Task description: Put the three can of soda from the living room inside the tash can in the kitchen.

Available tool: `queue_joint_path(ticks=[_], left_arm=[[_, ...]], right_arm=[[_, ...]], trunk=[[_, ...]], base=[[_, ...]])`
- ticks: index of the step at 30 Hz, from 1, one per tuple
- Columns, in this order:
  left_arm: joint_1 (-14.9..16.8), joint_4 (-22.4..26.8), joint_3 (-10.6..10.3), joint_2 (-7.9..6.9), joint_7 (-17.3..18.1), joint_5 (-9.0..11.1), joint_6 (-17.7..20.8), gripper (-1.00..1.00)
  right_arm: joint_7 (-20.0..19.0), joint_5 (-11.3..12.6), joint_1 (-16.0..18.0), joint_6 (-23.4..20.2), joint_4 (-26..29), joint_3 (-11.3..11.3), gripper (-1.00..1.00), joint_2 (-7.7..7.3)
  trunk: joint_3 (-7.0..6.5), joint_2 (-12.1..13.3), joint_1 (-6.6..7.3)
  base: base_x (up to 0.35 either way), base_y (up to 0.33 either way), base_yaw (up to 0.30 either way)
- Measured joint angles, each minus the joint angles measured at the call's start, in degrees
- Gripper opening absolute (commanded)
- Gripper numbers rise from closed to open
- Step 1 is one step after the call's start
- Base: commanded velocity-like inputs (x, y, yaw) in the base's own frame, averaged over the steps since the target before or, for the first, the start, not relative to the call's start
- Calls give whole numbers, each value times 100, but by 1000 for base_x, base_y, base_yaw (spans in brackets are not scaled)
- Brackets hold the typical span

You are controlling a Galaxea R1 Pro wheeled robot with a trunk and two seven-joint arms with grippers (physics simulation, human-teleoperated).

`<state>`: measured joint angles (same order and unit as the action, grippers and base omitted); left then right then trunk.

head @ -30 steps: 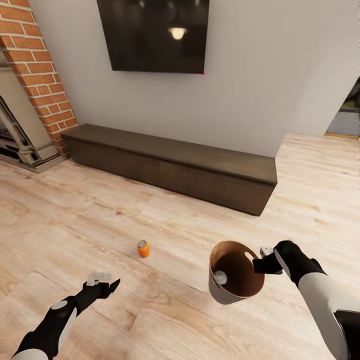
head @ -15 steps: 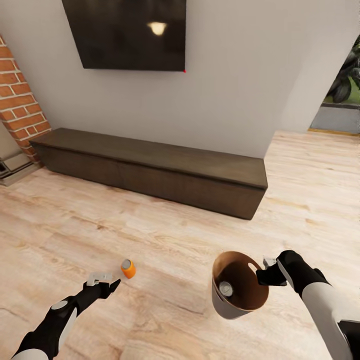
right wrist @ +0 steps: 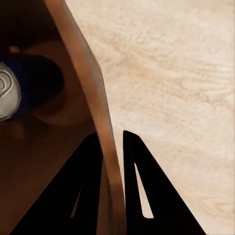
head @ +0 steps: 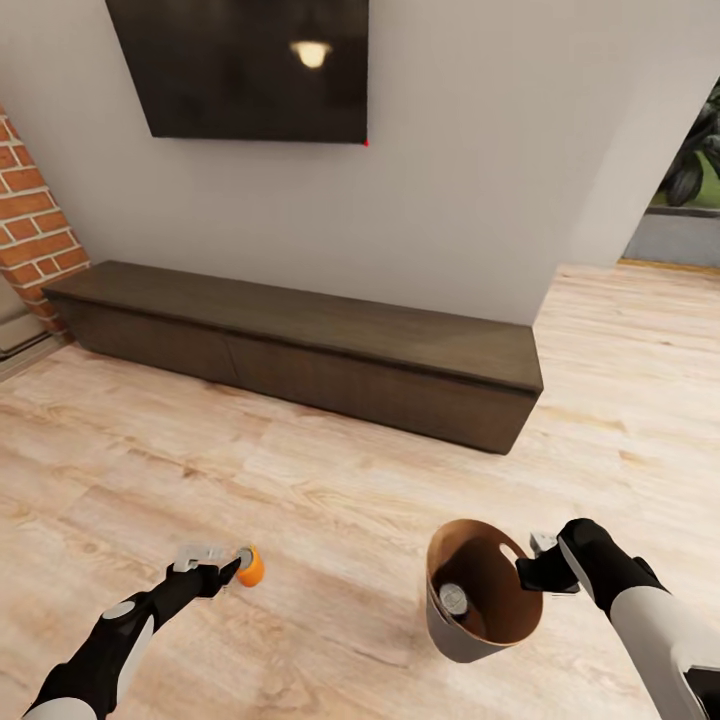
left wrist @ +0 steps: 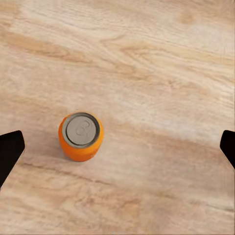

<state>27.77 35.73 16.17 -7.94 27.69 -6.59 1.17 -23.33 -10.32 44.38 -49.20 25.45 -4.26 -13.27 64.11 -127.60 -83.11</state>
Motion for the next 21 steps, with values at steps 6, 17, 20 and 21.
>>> queue_joint_path(ticks=[6,17,20,21], left_arm=[[0,-1,0,2,-2,0,-2,100],[0,-1,0,1,-9,-1,5,100],[0,-3,6,-4,-10,-1,12,100],[0,-3,6,-4,-13,-1,15,100]], right_arm=[[3,-27,-1,5,4,5,-100,-2],[8,-61,-2,10,4,9,-100,-2],[6,-21,-2,2,4,6,-100,-2],[6,1,-1,-1,5,3,-100,-2]], trunk=[[0,0,0],[0,0,0],[0,0,0],[0,0,0]], base=[[320,0,0],[153,11,0],[272,45,0],[255,22,0]])
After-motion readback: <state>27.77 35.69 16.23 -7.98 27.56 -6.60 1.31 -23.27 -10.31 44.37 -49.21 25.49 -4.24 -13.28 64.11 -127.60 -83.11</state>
